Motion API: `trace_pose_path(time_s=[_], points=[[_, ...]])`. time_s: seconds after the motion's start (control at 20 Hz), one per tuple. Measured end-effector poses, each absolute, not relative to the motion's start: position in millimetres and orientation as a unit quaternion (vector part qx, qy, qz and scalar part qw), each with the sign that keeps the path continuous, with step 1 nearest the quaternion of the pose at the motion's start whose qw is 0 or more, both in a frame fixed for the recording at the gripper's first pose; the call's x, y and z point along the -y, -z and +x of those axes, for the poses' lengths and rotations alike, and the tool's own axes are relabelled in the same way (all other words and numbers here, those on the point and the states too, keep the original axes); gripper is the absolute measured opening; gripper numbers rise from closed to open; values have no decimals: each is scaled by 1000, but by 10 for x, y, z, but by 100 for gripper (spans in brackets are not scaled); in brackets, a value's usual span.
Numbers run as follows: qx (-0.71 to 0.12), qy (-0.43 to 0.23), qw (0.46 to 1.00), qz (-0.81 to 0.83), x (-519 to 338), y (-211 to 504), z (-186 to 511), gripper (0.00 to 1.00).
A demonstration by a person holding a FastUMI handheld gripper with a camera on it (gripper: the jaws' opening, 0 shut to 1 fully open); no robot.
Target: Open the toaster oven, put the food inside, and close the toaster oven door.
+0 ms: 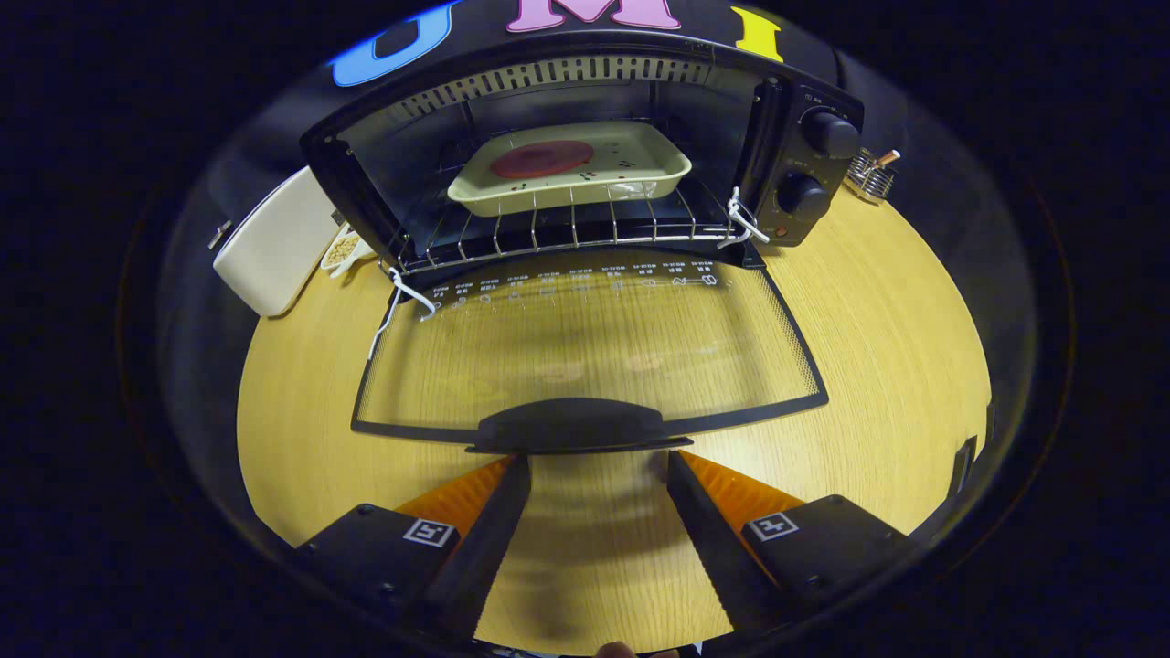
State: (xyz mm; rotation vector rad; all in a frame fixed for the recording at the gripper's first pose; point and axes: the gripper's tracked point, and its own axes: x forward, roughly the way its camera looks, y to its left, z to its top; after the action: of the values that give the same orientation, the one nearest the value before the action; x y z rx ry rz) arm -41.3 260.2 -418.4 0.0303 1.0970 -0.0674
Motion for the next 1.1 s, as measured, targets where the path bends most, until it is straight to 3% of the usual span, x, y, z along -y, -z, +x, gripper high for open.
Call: trace_pose_path(time_s=[0.6, 1.1], points=[[-460, 2, 888, 13, -2610, 3795, -414, 99], [-360, -13, 933, 14, -2624, 3022, -166, 100]])
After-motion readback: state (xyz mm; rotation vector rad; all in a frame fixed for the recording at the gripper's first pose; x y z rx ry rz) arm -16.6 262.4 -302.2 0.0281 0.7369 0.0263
